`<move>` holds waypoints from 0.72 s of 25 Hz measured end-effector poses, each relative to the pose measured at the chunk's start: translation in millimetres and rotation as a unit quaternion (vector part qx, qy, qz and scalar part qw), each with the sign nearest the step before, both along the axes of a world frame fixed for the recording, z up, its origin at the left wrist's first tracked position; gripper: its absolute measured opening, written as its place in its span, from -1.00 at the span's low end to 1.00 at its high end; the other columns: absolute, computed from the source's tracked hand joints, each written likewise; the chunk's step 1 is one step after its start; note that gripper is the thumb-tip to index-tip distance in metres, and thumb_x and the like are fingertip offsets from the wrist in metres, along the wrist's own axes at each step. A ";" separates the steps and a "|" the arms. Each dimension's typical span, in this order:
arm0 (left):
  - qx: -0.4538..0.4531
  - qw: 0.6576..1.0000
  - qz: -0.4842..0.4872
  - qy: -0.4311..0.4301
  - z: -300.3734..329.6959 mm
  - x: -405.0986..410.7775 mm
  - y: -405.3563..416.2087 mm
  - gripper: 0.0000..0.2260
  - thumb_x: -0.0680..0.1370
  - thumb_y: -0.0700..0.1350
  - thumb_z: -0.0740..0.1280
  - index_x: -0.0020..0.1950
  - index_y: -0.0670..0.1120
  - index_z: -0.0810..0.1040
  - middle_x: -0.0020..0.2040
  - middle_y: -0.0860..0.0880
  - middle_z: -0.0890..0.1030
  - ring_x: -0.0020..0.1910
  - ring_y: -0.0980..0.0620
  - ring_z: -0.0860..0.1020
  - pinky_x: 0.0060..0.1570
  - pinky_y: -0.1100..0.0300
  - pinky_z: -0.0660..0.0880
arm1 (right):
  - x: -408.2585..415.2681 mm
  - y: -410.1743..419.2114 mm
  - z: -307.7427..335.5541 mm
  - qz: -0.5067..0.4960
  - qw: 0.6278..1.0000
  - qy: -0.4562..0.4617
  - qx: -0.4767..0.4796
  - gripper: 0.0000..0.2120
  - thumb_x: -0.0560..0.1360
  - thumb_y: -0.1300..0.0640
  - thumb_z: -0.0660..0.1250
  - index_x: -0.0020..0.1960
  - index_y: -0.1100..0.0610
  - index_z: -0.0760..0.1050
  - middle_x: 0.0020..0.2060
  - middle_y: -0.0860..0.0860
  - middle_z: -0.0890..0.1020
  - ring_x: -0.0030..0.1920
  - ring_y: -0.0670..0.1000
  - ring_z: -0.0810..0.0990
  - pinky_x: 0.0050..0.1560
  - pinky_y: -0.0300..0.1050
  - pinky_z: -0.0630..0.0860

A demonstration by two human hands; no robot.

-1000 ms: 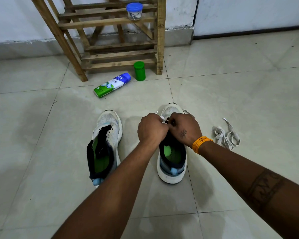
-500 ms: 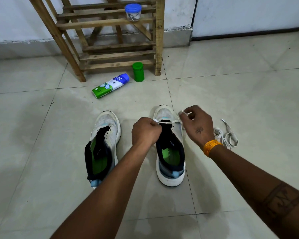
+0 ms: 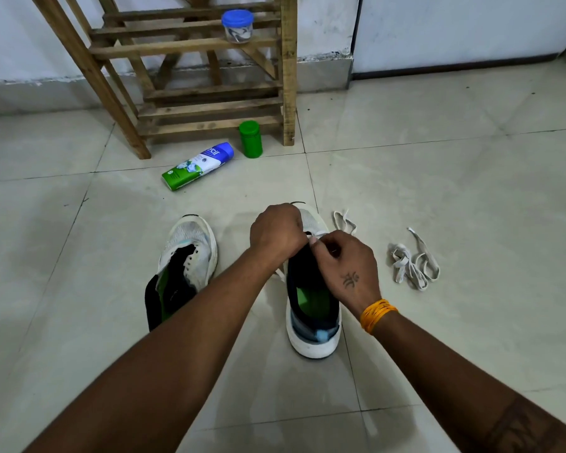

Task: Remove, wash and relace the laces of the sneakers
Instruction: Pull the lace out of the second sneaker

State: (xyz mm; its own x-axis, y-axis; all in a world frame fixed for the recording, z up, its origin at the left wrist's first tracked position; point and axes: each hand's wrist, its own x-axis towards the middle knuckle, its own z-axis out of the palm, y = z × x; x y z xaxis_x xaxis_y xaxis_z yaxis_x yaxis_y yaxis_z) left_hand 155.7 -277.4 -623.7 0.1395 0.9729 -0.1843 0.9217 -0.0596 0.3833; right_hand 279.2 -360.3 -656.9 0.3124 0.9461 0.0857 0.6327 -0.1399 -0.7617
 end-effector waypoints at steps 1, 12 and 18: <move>-0.005 1.000 0.015 -0.006 -0.4 -0.3 -3.3 -0.86 0.41 -0.11 0.44 -0.05 -0.02 0.68 -0.03 0.00 0.68 -0.01 -0.10 0.64 -0.09 0.15 0.55 | 5.4 7.2 1.2 -0.002 1.000 0.013 -0.003 -0.83 0.56 -0.06 0.36 -0.06 -0.01 0.65 -0.25 -0.14 0.64 -0.15 -0.03 0.62 -0.10 -0.09 0.51; -0.100 0.992 0.064 -0.048 -0.7 -13.2 -23.6 -0.80 0.34 -0.12 0.28 -0.06 -0.07 0.54 -0.14 -0.07 0.63 -0.18 -0.13 0.63 -0.22 0.12 0.58 | 6.1 73.6 8.0 0.256 0.931 -0.256 -0.046 -0.87 0.51 0.01 0.36 -0.01 0.03 0.60 -0.11 0.07 0.69 -0.03 0.20 0.63 -0.21 -0.06 0.40; -0.075 0.967 0.173 -0.173 -8.9 -19.5 -34.5 -0.73 0.17 -0.10 0.13 -0.25 -0.13 0.52 -0.31 -0.10 0.62 -0.30 -0.16 0.64 -0.25 -0.01 0.67 | 14.9 70.4 -2.2 0.090 0.970 -0.224 -0.038 -0.80 0.52 0.06 0.30 0.06 0.16 0.52 -0.16 0.13 0.66 -0.10 0.27 0.61 -0.23 -0.03 0.42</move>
